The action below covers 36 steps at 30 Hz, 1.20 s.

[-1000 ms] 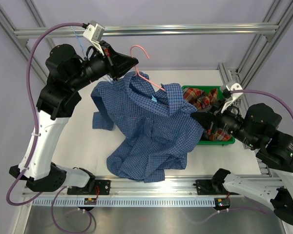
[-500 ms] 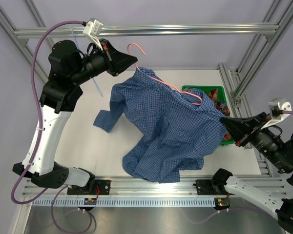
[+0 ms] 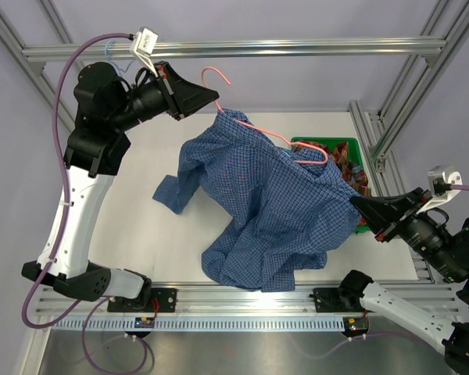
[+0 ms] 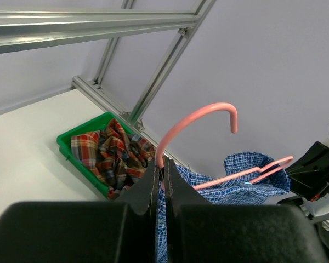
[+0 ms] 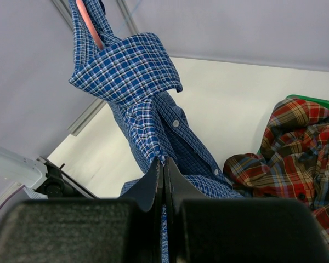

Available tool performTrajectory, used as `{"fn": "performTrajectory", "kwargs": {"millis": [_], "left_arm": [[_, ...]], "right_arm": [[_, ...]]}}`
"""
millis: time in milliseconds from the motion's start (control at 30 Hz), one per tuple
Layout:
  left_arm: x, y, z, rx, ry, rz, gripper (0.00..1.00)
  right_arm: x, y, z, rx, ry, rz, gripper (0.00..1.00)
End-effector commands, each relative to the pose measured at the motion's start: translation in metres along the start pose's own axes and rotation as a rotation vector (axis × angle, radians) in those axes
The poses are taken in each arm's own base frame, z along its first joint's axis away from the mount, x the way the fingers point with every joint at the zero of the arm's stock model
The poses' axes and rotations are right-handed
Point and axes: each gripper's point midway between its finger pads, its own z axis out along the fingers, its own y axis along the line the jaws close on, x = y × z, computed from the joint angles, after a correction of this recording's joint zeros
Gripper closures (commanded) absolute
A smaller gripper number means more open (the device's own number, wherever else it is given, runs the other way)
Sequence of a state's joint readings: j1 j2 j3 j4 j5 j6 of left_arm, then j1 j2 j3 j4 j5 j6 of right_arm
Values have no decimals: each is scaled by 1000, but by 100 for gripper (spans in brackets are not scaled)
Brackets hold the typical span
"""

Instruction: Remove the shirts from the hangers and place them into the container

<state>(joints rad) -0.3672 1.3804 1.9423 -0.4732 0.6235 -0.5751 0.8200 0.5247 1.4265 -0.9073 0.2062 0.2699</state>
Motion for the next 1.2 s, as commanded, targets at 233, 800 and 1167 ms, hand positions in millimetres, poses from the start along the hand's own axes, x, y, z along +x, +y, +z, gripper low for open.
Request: {"fn": "performTrajectory", "kwargs": {"millis": [233,800,1167], "left_arm": [[-73,-50,-29,199,-282,18,100],[-64,-124,-69,432,-238,34,100],[-38,-98,-108,50,-146,219,100]], "right_arm": [[31,43,60,-189,67,62,100],[41,90,231,-233,157,32,100],[76,-19,242,137,236,4,100]]}}
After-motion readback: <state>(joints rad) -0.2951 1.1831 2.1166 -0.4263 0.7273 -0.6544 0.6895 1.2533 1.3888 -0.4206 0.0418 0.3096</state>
